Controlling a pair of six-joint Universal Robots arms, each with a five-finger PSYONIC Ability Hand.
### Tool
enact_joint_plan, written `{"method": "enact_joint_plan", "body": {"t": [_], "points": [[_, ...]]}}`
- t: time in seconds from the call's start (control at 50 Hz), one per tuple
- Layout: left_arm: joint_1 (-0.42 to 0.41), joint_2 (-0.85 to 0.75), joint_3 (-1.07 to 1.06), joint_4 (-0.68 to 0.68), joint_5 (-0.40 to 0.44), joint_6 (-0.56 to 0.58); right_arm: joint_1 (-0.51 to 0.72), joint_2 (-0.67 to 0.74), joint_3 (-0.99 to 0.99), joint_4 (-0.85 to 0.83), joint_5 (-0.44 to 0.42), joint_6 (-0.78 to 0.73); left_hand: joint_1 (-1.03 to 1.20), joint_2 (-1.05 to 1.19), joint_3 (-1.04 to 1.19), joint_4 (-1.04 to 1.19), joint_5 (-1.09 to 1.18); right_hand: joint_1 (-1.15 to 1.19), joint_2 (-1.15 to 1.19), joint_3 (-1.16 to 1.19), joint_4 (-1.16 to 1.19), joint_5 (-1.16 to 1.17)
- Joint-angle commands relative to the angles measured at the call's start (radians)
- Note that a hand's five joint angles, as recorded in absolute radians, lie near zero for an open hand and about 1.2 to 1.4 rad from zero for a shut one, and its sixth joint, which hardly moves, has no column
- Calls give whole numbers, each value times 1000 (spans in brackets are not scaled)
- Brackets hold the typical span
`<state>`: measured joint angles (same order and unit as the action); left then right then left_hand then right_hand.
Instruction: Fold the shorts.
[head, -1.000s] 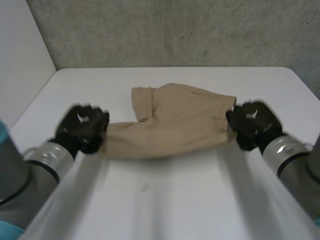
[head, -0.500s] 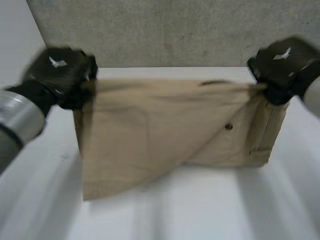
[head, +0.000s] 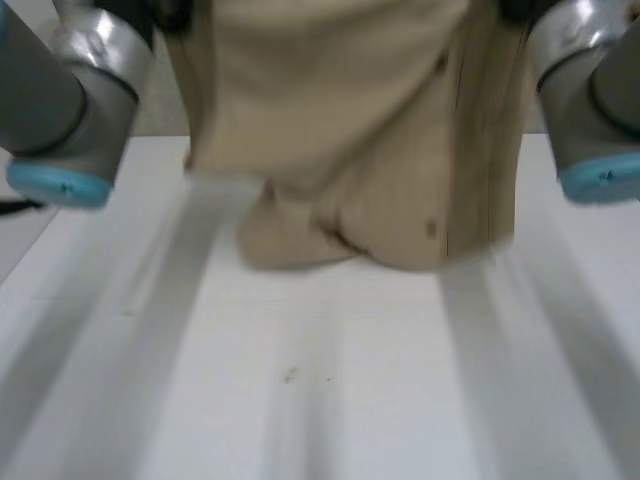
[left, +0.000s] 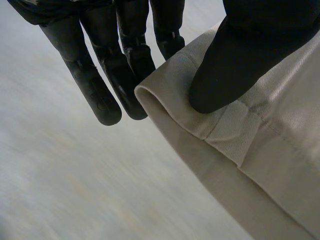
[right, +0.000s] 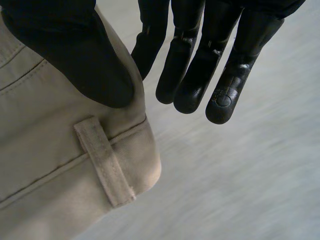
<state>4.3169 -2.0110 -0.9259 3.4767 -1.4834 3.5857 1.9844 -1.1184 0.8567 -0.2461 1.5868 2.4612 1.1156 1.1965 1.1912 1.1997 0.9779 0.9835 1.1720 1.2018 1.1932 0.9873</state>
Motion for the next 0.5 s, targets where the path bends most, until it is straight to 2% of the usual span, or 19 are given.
{"method": "enact_joint_plan", "body": {"t": [0.02,0.14,0.32,0.4,0.44,0.5], "points": [[6,150,-152,202,-51,-169,14,-147,143,-138,7,16,281,200,205,197,244,413,224,194,203,234],[7,150,-281,115,-34,-180,21,-150,306,23,2,36,281,200,205,197,244,413,224,194,203,234],[20,94,-537,84,31,-179,21,-133,519,67,-5,94,281,200,205,197,244,413,224,194,203,234],[20,32,-640,79,31,-174,20,-55,564,70,-16,91,281,200,205,197,244,413,224,194,203,234],[21,9,-677,76,31,-171,25,37,574,99,-16,88,281,200,205,197,244,413,224,194,203,234],[21,-5,-754,68,31,-154,22,69,576,149,-16,84,281,200,205,197,244,413,224,194,203,234]]}}
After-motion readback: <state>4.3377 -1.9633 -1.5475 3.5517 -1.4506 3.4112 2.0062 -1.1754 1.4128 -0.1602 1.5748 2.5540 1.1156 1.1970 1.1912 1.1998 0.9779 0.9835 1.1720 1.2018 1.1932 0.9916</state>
